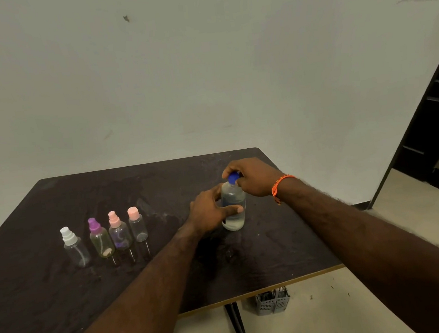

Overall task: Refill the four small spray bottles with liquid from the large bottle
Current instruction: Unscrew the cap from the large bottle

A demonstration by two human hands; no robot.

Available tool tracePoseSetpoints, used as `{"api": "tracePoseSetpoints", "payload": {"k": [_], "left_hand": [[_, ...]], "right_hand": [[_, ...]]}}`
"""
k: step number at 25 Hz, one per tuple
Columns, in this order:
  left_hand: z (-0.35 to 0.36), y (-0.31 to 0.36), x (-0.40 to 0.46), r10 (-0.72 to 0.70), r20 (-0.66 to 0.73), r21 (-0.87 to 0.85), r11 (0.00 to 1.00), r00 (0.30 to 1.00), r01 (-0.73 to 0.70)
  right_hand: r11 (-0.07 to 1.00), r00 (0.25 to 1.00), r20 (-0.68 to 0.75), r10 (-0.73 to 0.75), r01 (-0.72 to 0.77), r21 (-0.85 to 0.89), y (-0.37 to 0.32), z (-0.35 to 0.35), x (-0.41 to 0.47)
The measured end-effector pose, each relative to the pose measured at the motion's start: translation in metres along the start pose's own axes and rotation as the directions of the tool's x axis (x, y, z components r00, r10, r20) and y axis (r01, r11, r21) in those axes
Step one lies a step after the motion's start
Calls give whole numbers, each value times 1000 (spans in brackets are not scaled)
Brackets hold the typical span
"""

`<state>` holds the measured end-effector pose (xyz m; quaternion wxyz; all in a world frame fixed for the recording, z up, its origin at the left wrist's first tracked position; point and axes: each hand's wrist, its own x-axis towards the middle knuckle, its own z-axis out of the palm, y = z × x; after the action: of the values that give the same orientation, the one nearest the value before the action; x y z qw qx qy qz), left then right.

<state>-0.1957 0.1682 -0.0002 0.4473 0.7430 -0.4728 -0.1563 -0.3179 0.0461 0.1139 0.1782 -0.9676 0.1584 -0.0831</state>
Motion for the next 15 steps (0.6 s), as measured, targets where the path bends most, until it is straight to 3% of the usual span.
{"api": "tracePoseSetpoints", "payload": {"k": [4,7,11,15], "left_hand": [[4,-3,-4,25,-28,-53,998,999,-27],[7,-4,-5,40,-53,-67,997,998,-43],[9,-4,-1,47,-49,-90,995,998,-51],[12,-5,3,44,-55,-122,991,998,-50]], "right_hand": [[986,986,-163,42,-15,166,13,5,-12],[964,937,-303,175,-101,245,38,11,-19],[923,894,-231,384,-366,117,85,38,-32],[863,845,-180,504,-502,58,114,64,-41]]}}
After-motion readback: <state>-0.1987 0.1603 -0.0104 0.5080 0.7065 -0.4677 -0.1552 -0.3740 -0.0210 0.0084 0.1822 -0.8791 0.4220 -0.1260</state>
